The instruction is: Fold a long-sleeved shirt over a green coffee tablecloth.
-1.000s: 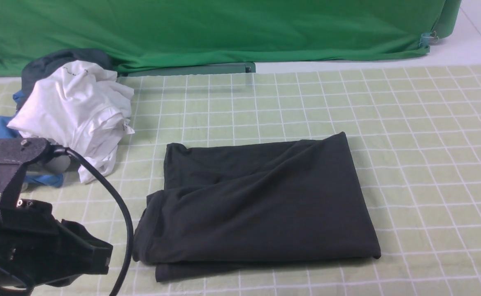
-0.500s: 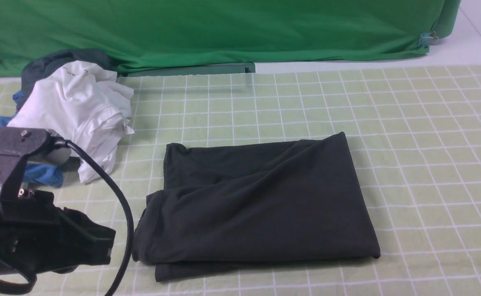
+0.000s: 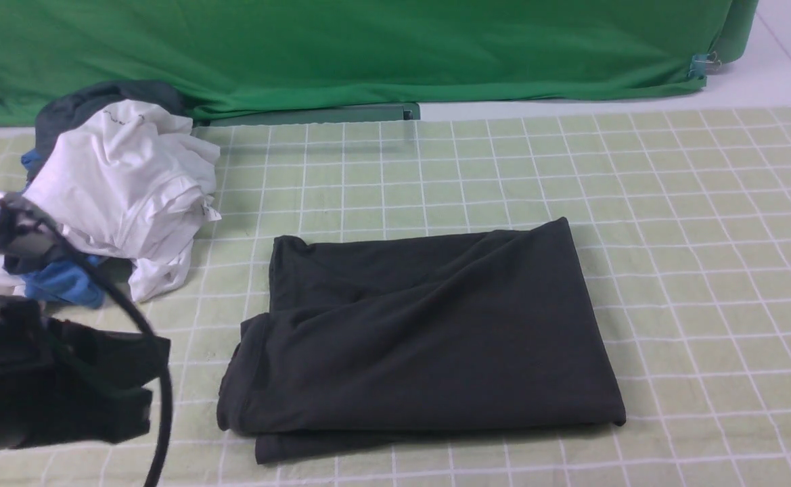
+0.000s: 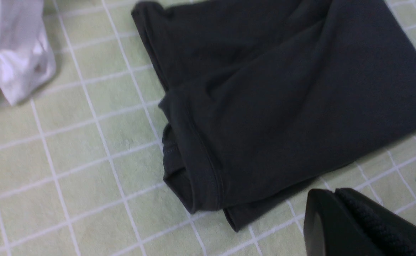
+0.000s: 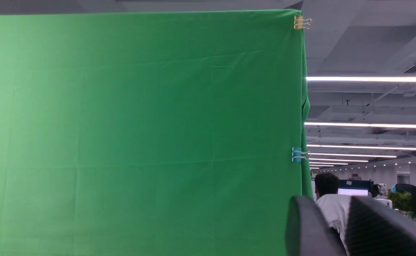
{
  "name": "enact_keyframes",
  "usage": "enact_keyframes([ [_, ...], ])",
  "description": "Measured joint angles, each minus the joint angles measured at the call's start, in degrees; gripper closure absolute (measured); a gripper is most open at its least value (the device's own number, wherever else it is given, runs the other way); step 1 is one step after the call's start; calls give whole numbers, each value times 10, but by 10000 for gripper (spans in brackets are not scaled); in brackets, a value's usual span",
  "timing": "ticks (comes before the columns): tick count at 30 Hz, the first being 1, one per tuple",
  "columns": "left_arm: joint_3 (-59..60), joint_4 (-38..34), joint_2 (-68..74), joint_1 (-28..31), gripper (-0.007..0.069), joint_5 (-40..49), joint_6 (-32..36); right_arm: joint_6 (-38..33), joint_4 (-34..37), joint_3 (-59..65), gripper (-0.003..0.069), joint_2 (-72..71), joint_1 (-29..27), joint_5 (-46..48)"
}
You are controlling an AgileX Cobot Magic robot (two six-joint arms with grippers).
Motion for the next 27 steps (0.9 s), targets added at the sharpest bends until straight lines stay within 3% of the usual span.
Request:
enact_keyframes([
  [6,49,2,-149,0,613,-12,10,-1,0,0,414,0,0,2],
  [11,72,-5,-229,0,613,-88,5,-1,0,0,414,0,0,8],
  [15,74,-12,-255,0,611,-152,4,-1,0,0,414,0,0,12],
  [27,74,15,-255,0,610,-186,23,-1,0,0,414,0,0,14],
])
